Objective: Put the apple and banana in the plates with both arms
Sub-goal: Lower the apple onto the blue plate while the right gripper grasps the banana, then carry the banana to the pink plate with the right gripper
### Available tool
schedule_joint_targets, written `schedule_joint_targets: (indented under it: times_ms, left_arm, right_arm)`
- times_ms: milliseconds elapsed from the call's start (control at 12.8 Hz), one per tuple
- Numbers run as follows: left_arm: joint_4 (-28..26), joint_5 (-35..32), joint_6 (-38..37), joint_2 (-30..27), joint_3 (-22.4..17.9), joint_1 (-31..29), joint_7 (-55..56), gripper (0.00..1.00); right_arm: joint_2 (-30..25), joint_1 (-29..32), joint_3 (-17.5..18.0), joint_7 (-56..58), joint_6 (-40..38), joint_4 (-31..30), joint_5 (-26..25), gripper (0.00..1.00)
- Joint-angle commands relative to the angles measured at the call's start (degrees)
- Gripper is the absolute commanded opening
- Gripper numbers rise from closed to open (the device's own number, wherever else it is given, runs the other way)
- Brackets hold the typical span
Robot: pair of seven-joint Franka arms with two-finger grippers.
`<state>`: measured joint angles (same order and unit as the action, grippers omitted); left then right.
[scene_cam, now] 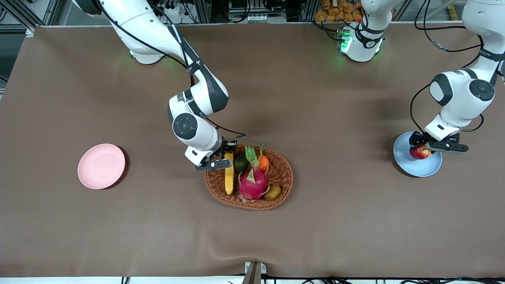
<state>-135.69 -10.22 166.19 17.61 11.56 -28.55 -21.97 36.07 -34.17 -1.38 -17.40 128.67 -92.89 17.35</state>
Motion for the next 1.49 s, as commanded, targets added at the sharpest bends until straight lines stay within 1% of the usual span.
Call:
schedule_joint_targets:
  times_ms: [0,157,392,471,549,627,706,784,863,941,1020,1098,1176,1255,1333,1412]
  left_arm:
    - [0.1,-1.4,1.0,0.1,0.5,-1.1,-1.4,1.00]
    - [0.2,-1.4,0.7,-1.0,0.6,-1.1,-2.9,1.00]
    - [1.8,-1.4,0.4,-2.4,0.6,-1.2,-5.9,1.00]
    - [3.1,-1.5,0.2,-2.5,0.7,-1.1,-5.9,1.00]
    - [5.2,-1.5,-1.7,-2.5,1.1,-1.1,-5.9,1.00]
    - [8.7,-1.4,-6.9,-2.6,1.9,-0.8,-5.9,1.00]
    - [14.1,-0.9,-14.8,-2.5,4.4,-0.9,-5.8,1.00]
    - [20.3,-0.5,-23.5,-1.8,5.8,-0.7,-5.3,1.00]
    - [26.0,-0.4,-31.4,-1.2,7.1,-0.4,-4.7,1.00]
    - [30.6,-0.2,-36.6,0.3,7.9,-0.1,-3.4,1.00]
    - [33.4,0.4,-39.7,1.2,8.6,0.2,-1.9,1.00]
    - [35.0,1.4,-41.8,1.3,8.8,0.3,-1.4,1.00]
    - [35.9,2.6,-43.8,1.2,9.4,1.3,-1.2,1.00]
    - [36.7,3.4,-45.3,1.1,9.6,1.7,-0.2,1.00]
    - [37.8,3.5,-46.6,0.9,10.0,2.4,1.0,1.00]
    - [39.2,3.6,-48.6,0.9,10.1,3.2,1.7,1.00]
  right_arm:
    - [-0.5,-0.2,-0.6,-0.4,-0.1,0.4,0.2,0.00]
    - [-2.4,0.0,-0.6,-0.4,-0.7,0.5,0.2,0.00]
    - [-5.6,1.4,-0.6,-0.4,-5.6,1.7,0.3,0.00]
    - [-7.0,2.2,-0.6,-0.4,-6.1,2.1,0.5,0.00]
    - [-8.5,2.5,-0.6,-0.4,-7.2,2.2,0.7,0.00]
    - [-10.0,3.3,-0.6,-0.4,-9.3,2.5,0.8,0.00]
    - [-11.3,4.5,-0.7,-0.4,-12.4,2.4,0.7,0.00]
    - [-12.3,6.4,-1.1,0.2,-15.3,2.4,0.3,0.00]
    - [-13.1,8.7,-1.3,0.3,-16.2,2.4,0.3,0.00]
    - [-13.7,11.2,-1.4,0.3,-17.4,2.4,0.3,0.00]
    - [-14.4,13.9,-1.5,0.4,-19.2,2.0,0.2,0.00]
    - [-15.1,16.4,-1.5,0.4,-21.2,1.8,-0.6,0.00]
    - [-15.7,18.4,-1.5,0.6,-22.7,1.7,-3.6,0.00]
    - [-16.2,20.0,-1.5,0.6,-23.7,1.7,-8.7,0.00]
    - [-16.4,21.9,-1.4,0.7,-24.3,1.0,-12.1,0.00]
    - [-17.0,23.3,-1.5,1.4,-24.3,-0.4,-12.9,0.00]
